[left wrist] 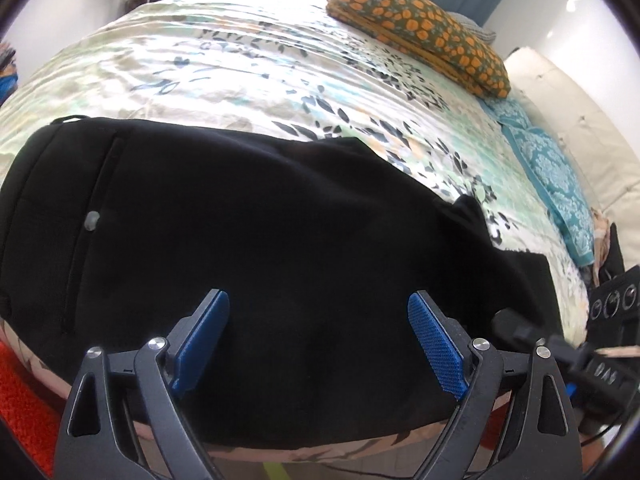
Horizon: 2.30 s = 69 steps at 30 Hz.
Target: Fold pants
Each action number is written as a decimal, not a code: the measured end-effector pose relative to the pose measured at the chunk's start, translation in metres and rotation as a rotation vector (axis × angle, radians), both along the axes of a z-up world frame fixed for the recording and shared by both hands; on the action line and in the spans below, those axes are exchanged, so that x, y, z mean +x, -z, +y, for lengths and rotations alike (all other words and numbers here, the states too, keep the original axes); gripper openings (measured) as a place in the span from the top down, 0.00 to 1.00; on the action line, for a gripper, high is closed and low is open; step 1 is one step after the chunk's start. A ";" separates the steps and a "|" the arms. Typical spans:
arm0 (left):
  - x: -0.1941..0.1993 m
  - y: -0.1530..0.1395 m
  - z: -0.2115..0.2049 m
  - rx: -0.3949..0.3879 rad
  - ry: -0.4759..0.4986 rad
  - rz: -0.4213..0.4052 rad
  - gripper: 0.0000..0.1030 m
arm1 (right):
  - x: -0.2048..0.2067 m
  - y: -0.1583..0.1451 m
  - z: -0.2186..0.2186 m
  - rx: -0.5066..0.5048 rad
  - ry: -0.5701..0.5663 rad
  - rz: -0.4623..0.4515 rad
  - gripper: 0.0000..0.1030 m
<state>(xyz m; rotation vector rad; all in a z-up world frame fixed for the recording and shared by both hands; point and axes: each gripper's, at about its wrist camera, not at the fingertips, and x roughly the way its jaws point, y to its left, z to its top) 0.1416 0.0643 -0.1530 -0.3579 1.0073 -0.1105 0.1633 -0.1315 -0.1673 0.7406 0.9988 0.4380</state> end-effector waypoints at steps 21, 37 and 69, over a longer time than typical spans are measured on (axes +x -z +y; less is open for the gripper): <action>-0.016 -0.009 -0.150 0.146 0.390 -0.010 0.46 | -0.113 -0.053 -0.118 -0.391 0.134 -0.149 0.24; -0.024 -0.002 -0.132 0.180 0.337 0.029 0.91 | -0.096 -0.046 -0.126 -0.625 0.230 -0.087 0.23; -0.017 0.017 -0.164 0.244 0.428 -0.004 0.58 | -0.085 -0.032 -0.100 -0.787 0.145 -0.161 0.09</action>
